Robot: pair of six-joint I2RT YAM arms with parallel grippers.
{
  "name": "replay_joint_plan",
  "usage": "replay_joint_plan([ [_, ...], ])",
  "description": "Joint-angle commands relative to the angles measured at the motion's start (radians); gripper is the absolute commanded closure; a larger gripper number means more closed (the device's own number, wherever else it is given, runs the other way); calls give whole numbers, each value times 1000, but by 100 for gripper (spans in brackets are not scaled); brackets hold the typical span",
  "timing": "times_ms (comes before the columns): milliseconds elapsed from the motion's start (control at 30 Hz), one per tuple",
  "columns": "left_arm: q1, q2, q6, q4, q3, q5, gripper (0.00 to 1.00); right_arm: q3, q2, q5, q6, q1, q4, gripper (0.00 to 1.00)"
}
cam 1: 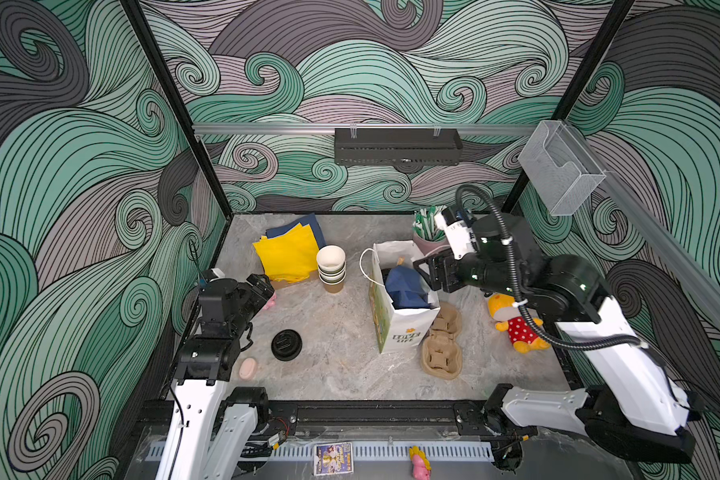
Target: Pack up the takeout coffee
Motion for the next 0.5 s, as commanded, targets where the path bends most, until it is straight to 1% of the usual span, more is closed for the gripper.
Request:
replay_joint_plan([
  [0,-6,-7,147,82,-8,-192,14,11,-42,197,-87,-76,-15,20],
  [67,-5,-1,213,133,-39,-272,13,-24,-87,272,-99,-204,-11,15],
  [100,-5,2,245,160,-56,-295,13,-51,-111,273,-102,-275,0,14],
  [133,-3,7,279,191,-80,-329,13,-103,-139,265,-108,-368,28,13],
  [167,-1,14,306,222,-101,-365,13,-187,-169,252,-117,-452,84,12],
  [233,0,29,353,275,-146,-430,13,-381,-236,203,-119,-581,214,12],
  [267,3,37,384,306,-171,-443,13,-493,-265,188,-110,-629,294,11],
  [333,8,59,460,383,-221,-440,12,-701,-310,174,-104,-679,459,13],
  [400,11,76,507,467,-283,-434,11,-896,-332,168,-137,-688,651,14],
  [467,12,98,545,606,-368,-403,11,-1089,-324,127,-191,-694,877,14],
])
